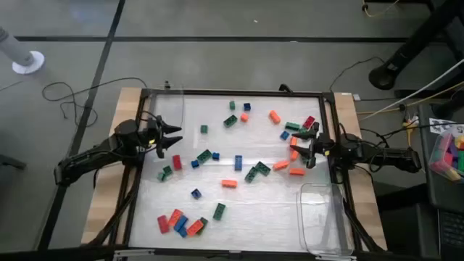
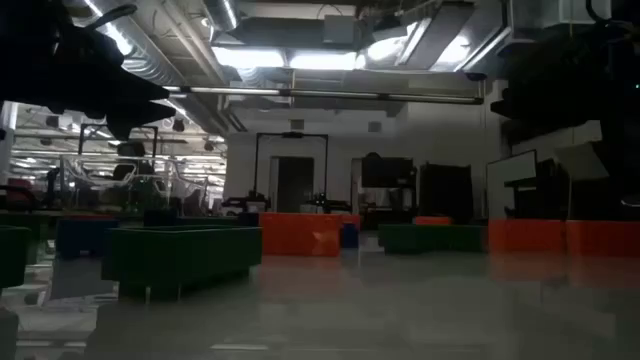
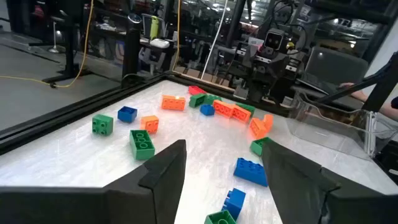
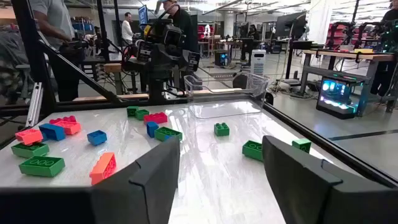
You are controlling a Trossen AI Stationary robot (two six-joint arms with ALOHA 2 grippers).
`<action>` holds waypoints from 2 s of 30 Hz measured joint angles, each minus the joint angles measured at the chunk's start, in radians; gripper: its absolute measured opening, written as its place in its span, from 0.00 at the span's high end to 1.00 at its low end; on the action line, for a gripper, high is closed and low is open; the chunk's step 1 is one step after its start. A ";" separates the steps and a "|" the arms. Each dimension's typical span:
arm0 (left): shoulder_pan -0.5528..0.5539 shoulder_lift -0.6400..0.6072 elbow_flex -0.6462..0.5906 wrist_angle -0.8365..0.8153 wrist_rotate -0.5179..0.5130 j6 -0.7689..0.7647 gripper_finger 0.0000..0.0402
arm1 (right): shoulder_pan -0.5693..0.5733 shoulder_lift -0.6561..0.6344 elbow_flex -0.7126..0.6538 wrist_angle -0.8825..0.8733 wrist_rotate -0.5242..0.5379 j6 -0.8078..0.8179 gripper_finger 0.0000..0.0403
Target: Sort blocks by size
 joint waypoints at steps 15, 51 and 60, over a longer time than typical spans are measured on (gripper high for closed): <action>0.000 0.000 0.000 0.000 0.000 0.000 0.51 | 0.000 0.000 0.000 0.000 0.000 0.000 0.44; 0.000 0.000 -0.004 0.226 0.001 0.014 0.51 | 0.000 0.000 0.001 -0.013 -0.001 0.002 0.44; -0.019 0.053 -0.002 0.414 0.002 0.031 0.51 | 0.000 0.000 0.000 0.000 0.001 0.003 0.44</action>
